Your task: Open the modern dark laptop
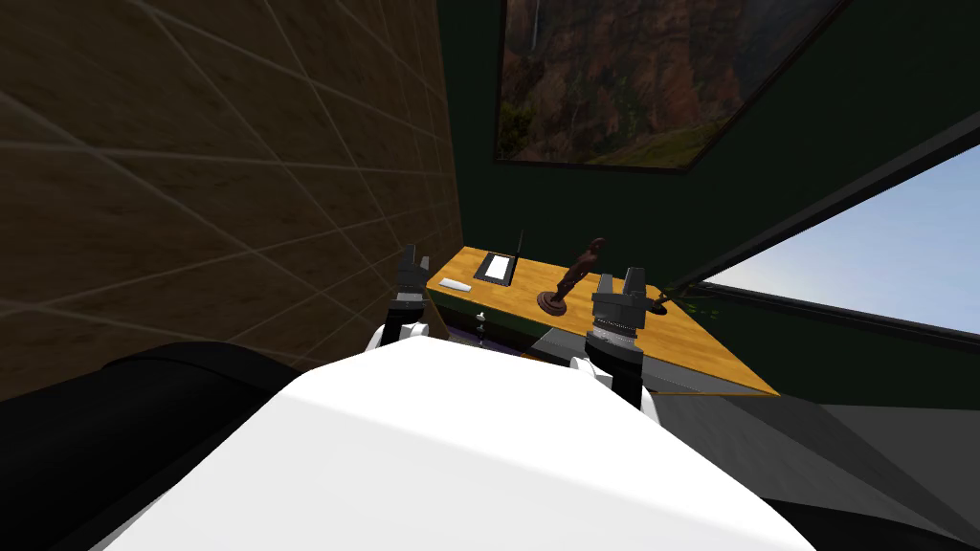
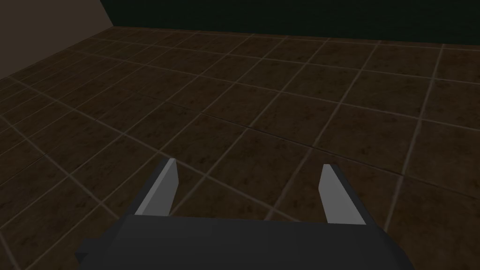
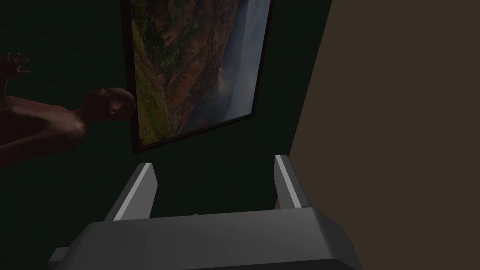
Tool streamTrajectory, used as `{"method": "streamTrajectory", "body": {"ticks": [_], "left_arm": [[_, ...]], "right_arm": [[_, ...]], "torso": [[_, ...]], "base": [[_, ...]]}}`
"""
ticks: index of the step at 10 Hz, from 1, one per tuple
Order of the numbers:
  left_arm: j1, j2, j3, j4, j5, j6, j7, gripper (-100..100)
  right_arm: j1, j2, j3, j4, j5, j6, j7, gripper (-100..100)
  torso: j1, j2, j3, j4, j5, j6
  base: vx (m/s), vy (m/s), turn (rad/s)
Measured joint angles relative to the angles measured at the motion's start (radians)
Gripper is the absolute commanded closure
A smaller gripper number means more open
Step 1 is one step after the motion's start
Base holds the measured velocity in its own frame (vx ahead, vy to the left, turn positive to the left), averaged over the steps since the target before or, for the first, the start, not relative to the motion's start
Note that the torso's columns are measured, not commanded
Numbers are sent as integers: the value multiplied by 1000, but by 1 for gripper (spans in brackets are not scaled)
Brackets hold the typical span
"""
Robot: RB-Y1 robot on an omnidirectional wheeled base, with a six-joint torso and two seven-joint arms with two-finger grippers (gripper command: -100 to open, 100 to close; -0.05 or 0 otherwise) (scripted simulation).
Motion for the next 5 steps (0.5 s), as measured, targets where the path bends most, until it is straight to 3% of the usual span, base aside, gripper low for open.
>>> {"method": "streamTrajectory", "body": {"ticks": [2, 5], "left_arm": [[0, 0, 0, 0, 0, 0, 0, 0], [0, 0, 0, 0, 0, 0, 0, 0]], "right_arm": [[0, 0, 0, 0, 0, 0, 0, 0], [0, 0, 0, 0, 0, 0, 0, 0]], "torso": [[0, 104, -209, 105, 0, 0], [0, 322, -644, 322, 0, 0]], "base": [[0, 0, 0], [0, 0, 0]]}}
